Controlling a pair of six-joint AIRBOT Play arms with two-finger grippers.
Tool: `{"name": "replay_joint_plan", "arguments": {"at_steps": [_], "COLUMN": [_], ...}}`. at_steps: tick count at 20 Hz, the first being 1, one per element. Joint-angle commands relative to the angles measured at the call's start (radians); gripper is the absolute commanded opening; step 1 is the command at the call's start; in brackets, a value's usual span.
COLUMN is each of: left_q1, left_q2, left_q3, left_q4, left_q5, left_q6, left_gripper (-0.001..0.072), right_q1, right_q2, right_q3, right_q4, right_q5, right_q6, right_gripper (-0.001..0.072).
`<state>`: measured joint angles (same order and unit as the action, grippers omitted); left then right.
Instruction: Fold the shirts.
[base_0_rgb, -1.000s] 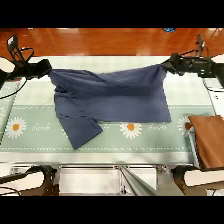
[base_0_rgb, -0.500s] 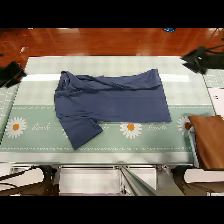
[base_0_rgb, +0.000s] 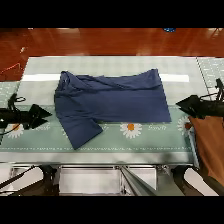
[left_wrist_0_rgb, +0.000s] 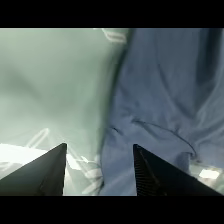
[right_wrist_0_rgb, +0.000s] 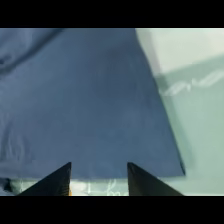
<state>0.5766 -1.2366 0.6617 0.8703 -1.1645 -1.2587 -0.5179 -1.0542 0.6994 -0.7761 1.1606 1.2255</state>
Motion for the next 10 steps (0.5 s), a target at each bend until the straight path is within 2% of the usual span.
{"name": "replay_joint_plan", "arguments": {"at_steps": [1, 7, 10], "left_q1": [-0.006, -0.119, -0.206], "left_q2": [-0.025, -0.078, -0.135], "left_q3": [-0.060, -0.059, -0.042], "left_q4": [-0.060, -0.204, -0.216], "left_q5": [0.034, 0.135, 0.145], "left_q6": [0.031, 0.036, 0.034], "left_gripper": [0.0509, 0.0507, 0.0488], "right_q1": [-0.004, -0.004, -0.004], "right_q2": [0.058, 0.058, 0.058], "right_q3": [-0.095, -0.095, -0.095], "right_q4": [-0.009, -0.009, -0.009], "right_q5": [-0.011, -0.012, -0.016], "right_q6": [-0.011, -0.010, -0.006], "right_gripper": [0.0402, 0.0402, 0.0402]}}
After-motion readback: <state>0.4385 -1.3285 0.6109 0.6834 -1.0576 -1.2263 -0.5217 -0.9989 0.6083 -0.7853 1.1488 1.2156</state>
